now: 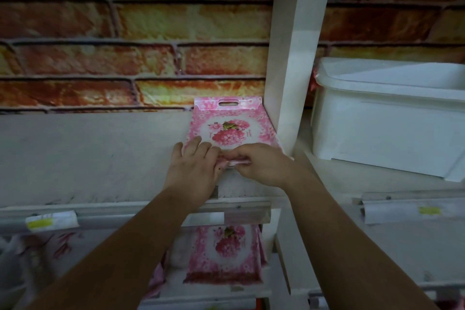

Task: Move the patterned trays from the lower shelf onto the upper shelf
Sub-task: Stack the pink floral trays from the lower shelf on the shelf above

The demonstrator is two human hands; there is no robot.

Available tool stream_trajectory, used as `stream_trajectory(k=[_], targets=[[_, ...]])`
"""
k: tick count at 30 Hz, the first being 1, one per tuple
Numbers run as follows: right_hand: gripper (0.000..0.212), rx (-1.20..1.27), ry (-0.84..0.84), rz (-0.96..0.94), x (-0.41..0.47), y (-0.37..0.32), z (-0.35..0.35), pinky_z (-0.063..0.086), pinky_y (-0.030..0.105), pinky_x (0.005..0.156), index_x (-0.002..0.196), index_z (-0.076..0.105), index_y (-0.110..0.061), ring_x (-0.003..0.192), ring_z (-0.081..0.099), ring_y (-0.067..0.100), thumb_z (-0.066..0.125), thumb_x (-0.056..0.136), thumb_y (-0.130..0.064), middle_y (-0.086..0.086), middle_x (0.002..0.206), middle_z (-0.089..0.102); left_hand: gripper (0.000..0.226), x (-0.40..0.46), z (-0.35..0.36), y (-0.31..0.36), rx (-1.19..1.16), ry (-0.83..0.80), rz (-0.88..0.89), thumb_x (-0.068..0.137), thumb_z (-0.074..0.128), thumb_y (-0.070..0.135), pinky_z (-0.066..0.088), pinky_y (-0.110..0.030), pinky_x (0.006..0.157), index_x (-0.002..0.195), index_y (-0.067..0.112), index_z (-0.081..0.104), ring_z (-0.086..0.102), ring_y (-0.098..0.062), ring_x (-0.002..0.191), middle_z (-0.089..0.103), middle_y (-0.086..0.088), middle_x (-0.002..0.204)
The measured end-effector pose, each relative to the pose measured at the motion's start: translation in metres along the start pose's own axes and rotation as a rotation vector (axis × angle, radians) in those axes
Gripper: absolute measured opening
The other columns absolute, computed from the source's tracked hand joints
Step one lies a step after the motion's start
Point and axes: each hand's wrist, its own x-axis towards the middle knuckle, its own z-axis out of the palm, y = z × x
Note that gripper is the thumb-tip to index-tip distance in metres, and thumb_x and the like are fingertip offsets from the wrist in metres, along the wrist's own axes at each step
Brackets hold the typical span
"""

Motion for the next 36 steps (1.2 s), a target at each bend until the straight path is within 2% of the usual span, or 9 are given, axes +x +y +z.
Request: stream_trajectory(k=[5, 7, 10, 14, 19, 23, 27, 32, 36], targets=[[0.031, 0.031, 0.105, -0.023, -0.005, 0.001, 0.009, 0.041, 0.008, 0.081, 0.122, 0.066, -0.025, 0.106, 0.059, 0.007, 0.058, 0.093, -0.02, -0.007, 0.122, 0.068, 0.058, -0.008, 0.0, 0.012, -0.065, 0.005, -0.103, 0.096, 0.015, 0.047, 0.033, -0.049, 0.102, 0.132, 0.019, 0.053, 0.049, -0.029, 0.122, 0.061, -0.003, 0.127], [0.03, -0.027, 0.151, -0.054, -0.006, -0.002, 0.016, 0.048, 0.025, 0.09, 0.122, 0.066, -0.024, 0.105, 0.061, 0.011, 0.056, 0.094, -0.022, -0.005, 0.119, 0.069, 0.057, -0.015, 0.002, 0.015, -0.072, -0.008, -0.131, 0.097, 0.017, 0.046, 0.028, -0.052, 0.107, 0.14, 0.02, 0.045, 0.045, -0.03, 0.128, 0.056, -0.004, 0.135], [0.031, -0.167, 0.284, -0.043, -0.008, -0.009, 0.03, 0.046, 0.039, 0.094, 0.121, 0.066, -0.026, 0.102, 0.061, 0.016, 0.052, 0.094, -0.027, -0.004, 0.113, 0.071, 0.059, -0.027, 0.002, 0.016, -0.11, -0.062, -0.171, 0.096, 0.015, 0.048, 0.015, -0.056, 0.114, 0.15, 0.025, 0.026, 0.027, -0.026, 0.142, 0.037, -0.002, 0.152], [0.026, 0.034, 0.484, -0.084, -0.018, -0.033, 0.046, 0.044, 0.04, 0.096, 0.109, 0.071, -0.021, 0.1, 0.059, 0.019, 0.054, 0.091, -0.015, 0.0, 0.104, 0.071, 0.064, -0.048, -0.004, 0.014, -0.064, -0.108, -0.156, 0.093, 0.002, 0.049, 0.003, -0.06, 0.116, 0.153, 0.027, 0.007, 0.004, -0.019, 0.149, 0.012, 0.001, 0.162], [0.024, 0.214, 0.508, -0.112, -0.034, -0.069, 0.062, 0.047, 0.026, 0.089, 0.106, 0.07, -0.02, 0.098, 0.057, 0.012, 0.052, 0.092, -0.012, -0.003, 0.104, 0.068, 0.065, -0.084, -0.02, 0.007, -0.109, -0.05, -0.132, 0.092, 0.012, 0.043, 0.01, -0.058, 0.117, 0.152, 0.021, 0.016, 0.013, -0.021, 0.148, 0.022, -0.003, 0.16], [0.025, 0.409, 0.519, -0.014, -0.053, -0.1, 0.092, 0.051, 0.025, 0.087, 0.104, 0.07, -0.022, 0.095, 0.061, 0.006, 0.052, 0.092, -0.009, -0.01, 0.101, 0.066, 0.061, -0.125, -0.025, -0.006, -0.149, -0.028, -0.11, 0.092, 0.031, 0.033, 0.014, -0.059, 0.116, 0.15, 0.016, 0.024, 0.022, -0.028, 0.146, 0.03, -0.009, 0.157], [0.026, 0.528, 0.498, 0.077, -0.077, -0.123, 0.134, 0.048, 0.017, 0.087, 0.102, 0.07, -0.02, 0.098, 0.061, 0.003, 0.052, 0.093, -0.004, -0.011, 0.102, 0.067, 0.053, -0.173, -0.022, -0.017, -0.222, 0.016, -0.118, 0.088, 0.046, 0.022, 0.021, -0.06, 0.113, 0.14, 0.012, 0.043, 0.031, -0.031, 0.141, 0.038, -0.014, 0.15], [0.027, 0.58, 0.425, 0.205, -0.107, -0.119, 0.181, 0.053, 0.027, 0.083, 0.103, 0.069, -0.016, 0.096, 0.065, 0.015, 0.05, 0.093, -0.001, -0.004, 0.104, 0.067, 0.052, -0.219, -0.011, -0.019, -0.288, 0.012, -0.083, 0.079, 0.055, 0.013, 0.031, -0.056, 0.107, 0.131, 0.01, 0.052, 0.041, -0.035, 0.132, 0.045, -0.016, 0.143], [0.024, 0.739, 0.353, 0.426, -0.123, -0.095, 0.22, 0.055, 0.022, 0.076, 0.099, 0.068, -0.017, 0.09, 0.067, 0.017, 0.048, 0.096, -0.005, -0.006, 0.096, 0.067, 0.048, -0.234, 0.01, -0.013, -0.34, -0.092, -0.109, 0.077, 0.061, 0.009, 0.035, -0.056, 0.104, 0.125, 0.011, 0.057, 0.043, -0.038, 0.129, 0.047, -0.016, 0.141]])
